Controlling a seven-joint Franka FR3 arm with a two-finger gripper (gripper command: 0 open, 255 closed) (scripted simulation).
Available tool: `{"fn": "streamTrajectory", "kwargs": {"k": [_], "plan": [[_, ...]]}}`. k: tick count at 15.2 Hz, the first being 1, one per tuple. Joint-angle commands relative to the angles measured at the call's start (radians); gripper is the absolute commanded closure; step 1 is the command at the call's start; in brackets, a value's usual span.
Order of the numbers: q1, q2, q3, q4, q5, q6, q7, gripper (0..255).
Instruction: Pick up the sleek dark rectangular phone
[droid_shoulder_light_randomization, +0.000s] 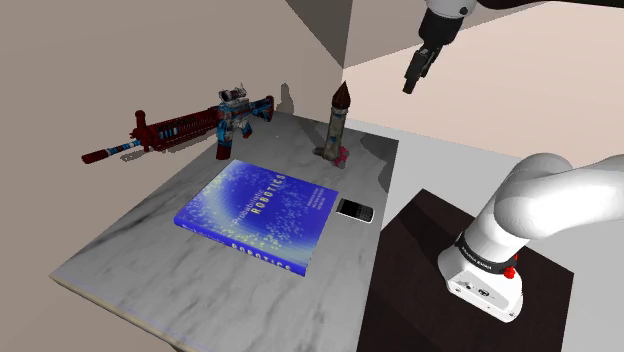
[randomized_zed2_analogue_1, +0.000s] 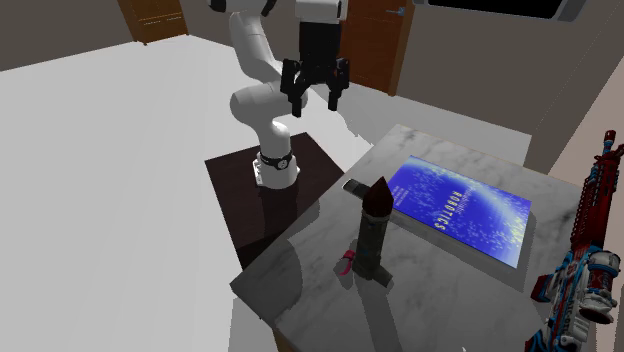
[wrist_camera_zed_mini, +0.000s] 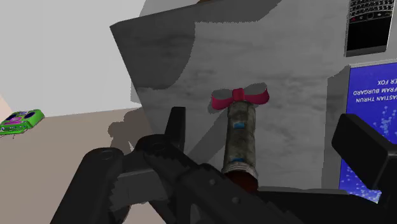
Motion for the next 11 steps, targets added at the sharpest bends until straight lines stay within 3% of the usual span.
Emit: {"fn": "streamTrajectory", "kwargs": {"k": [1,11], "plan": [[0.0,0.0,0.0,0.0,0.0,0.0,0.0,0],[0.066,0.048,0.077,-0.24,0.105,0.227,0.103,0]]}}
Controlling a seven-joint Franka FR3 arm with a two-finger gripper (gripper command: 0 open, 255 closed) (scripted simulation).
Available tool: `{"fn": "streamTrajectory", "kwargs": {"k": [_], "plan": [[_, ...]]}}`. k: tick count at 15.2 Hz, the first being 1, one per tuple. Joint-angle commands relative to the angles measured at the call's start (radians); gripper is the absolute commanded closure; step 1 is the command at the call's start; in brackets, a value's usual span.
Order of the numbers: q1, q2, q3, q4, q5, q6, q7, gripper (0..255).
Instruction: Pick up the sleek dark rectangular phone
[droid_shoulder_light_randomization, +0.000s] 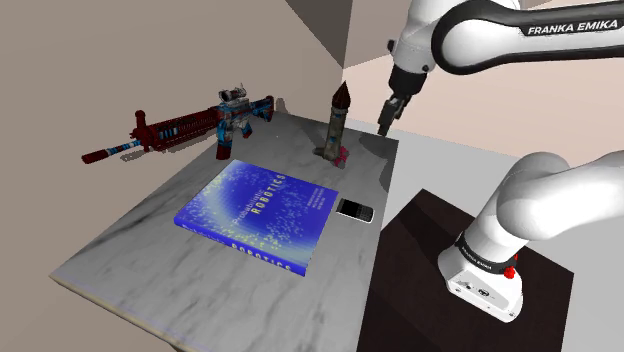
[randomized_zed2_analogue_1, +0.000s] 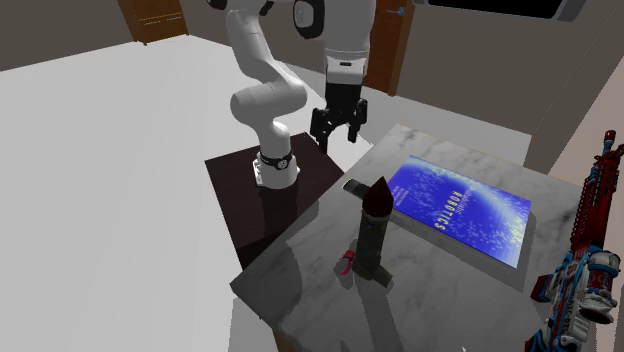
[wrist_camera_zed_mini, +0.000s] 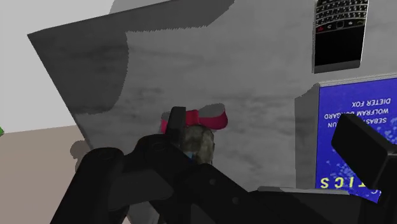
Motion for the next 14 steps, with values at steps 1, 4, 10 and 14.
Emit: {"fn": "streamTrajectory", "kwargs": {"k": [1,4,10,14], "plan": [[0.015,0.018,0.016,-0.048,0.022,0.056,0.018,0],[0.04,0.062,0.044,-0.1,0.058,0.137,0.048,0],[0.092,0.192,0.105,-0.176,0.132,0.318,0.104,0],[0.128,0.312,0.148,-0.202,0.179,0.449,0.139,0]]}}
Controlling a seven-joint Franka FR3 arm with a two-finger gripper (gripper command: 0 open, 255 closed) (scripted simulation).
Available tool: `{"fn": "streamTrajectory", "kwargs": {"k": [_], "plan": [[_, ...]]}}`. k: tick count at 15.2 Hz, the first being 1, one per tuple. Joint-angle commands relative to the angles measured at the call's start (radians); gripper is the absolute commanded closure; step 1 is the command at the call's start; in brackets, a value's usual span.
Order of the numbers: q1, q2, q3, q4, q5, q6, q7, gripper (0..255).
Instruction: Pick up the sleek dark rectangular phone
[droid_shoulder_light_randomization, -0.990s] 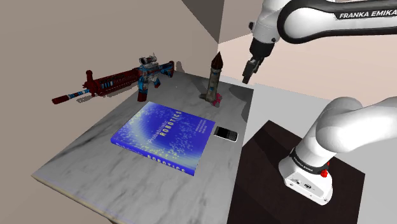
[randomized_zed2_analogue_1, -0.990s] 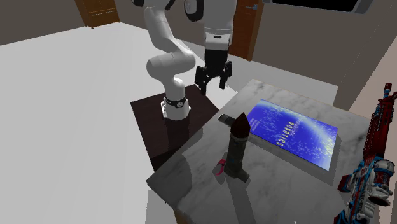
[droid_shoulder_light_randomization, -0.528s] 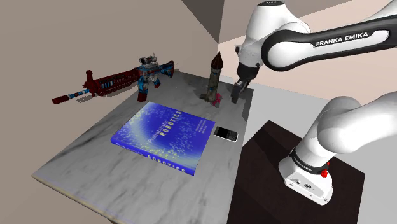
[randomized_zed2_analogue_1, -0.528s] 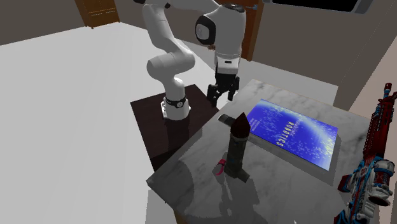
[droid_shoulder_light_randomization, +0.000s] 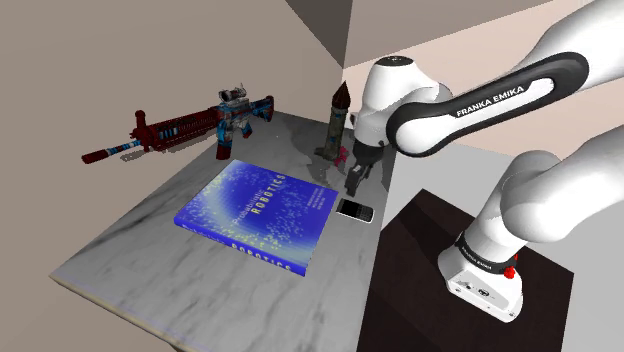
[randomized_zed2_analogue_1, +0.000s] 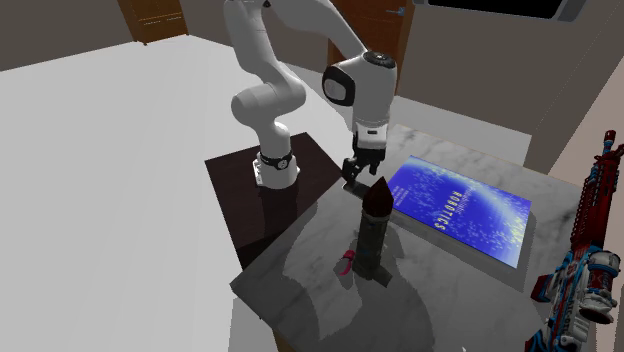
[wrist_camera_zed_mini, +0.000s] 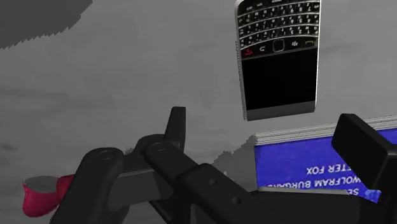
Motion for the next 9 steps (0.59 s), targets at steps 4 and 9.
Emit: {"fn": "streamTrajectory", "kwargs": {"k": [4,9], "plan": [[0.031,0.13,0.046,-0.015,0.04,0.136,0.038,0],[0.024,0.203,0.058,-0.037,0.033,0.231,0.044,0]]}}
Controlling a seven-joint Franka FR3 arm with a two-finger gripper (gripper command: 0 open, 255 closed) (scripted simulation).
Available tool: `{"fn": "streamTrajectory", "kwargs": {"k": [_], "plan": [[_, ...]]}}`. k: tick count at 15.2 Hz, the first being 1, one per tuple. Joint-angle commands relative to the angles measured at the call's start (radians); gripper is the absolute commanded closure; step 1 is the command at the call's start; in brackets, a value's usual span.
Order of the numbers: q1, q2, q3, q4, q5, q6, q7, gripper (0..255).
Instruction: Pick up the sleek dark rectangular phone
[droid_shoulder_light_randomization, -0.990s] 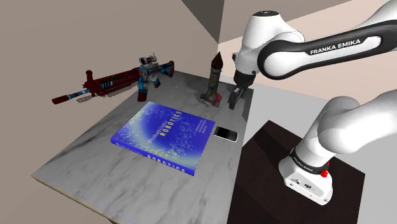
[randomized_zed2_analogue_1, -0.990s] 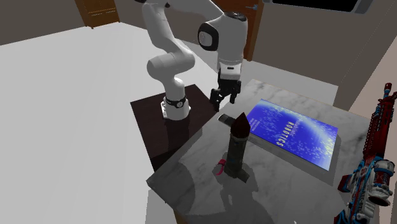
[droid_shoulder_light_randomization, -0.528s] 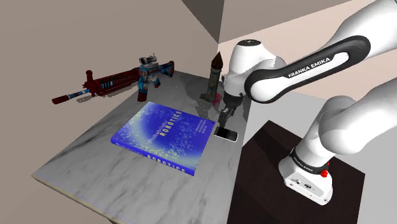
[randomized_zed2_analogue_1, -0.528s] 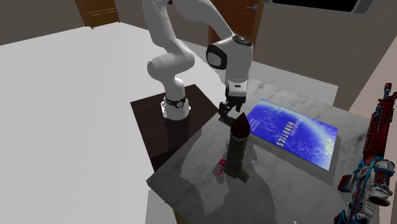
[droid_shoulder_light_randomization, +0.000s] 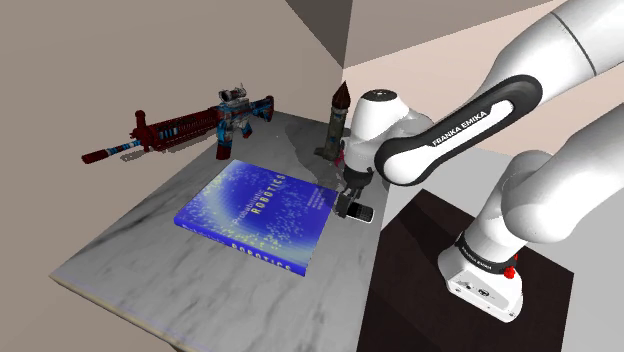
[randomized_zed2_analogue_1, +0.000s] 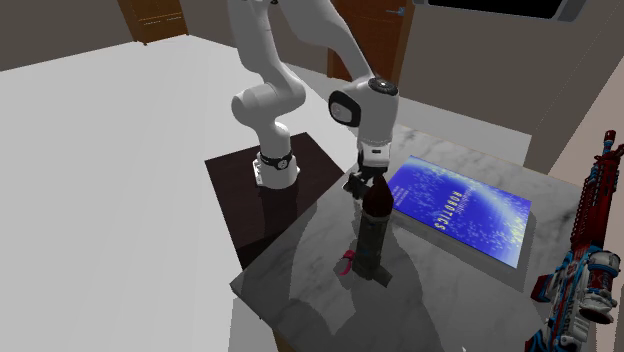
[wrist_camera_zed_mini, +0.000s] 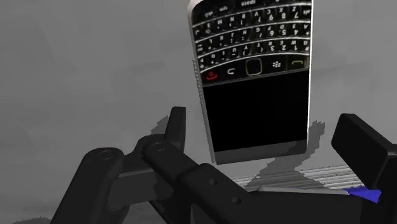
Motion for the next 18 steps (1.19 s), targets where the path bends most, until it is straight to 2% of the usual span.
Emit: {"fn": "streamTrajectory", "kwargs": {"k": [1,3,4,13,18], "plan": [[-0.006,0.044,0.007,-0.007,-0.006,0.052,0.005,0],[-0.005,0.044,0.007,-0.007,-0.006,0.052,0.005,0],[-0.006,0.045,0.006,-0.006,-0.007,0.052,0.004,255],[-0.006,0.044,0.007,-0.007,-0.006,0.052,0.005,255],[0.002,-0.032,-0.005,0.012,0.003,-0.043,-0.003,255]]}}
